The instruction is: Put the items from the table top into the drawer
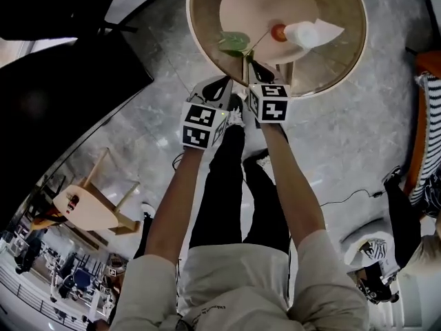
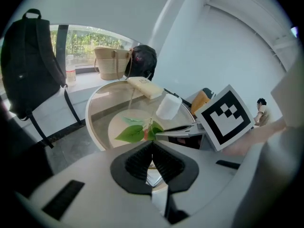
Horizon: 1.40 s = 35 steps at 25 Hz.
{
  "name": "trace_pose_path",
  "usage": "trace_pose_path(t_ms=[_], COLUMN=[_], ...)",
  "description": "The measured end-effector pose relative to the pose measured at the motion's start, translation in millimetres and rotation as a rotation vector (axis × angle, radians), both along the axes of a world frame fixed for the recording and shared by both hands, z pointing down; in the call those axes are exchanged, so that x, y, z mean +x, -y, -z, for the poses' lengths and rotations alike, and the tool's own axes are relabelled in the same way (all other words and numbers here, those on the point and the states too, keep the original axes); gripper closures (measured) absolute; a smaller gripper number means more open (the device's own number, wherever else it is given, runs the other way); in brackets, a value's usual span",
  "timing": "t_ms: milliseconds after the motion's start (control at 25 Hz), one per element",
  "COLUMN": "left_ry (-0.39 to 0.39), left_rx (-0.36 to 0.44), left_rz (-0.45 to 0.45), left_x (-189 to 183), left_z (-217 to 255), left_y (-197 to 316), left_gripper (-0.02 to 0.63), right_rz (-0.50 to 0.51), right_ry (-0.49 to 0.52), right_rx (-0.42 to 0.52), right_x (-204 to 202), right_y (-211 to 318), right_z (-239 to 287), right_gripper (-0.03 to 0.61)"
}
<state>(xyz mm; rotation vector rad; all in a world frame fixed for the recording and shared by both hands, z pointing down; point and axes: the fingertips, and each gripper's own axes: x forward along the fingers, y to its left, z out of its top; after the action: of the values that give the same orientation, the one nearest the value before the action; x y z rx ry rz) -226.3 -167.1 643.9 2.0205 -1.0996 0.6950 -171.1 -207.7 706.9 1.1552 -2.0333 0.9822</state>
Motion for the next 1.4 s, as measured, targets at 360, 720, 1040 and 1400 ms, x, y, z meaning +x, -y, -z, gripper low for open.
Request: trace_pose_path(t_ms=[360,720,1040,1400], left_ry=[0.009,-0.018,-0.017,0.024], left_rx=[0.018,-0.016,-0.010,-0.016], left_rz=[-0.045,0.012,0.034,0.004], left_x=[98,149,151,117], left_z=[13,6,-19,-159], left_y=[-112,-216,-239,-208], left_gripper=[0.592,0.592,0.592,0.592], right_rz=[-0.050,-0.012,-0.084,-0.190], right_ry=[0.015,0.019,0.073,0.094], right_rx=[-0.024,-0.084,-0.199,-0.241], right_x=[102,160,180,178], right_y=[-126,-245,-286,-238], right_z=[5,4,-44,-191], right_gripper=[0.537,0.537,0.537,0.537])
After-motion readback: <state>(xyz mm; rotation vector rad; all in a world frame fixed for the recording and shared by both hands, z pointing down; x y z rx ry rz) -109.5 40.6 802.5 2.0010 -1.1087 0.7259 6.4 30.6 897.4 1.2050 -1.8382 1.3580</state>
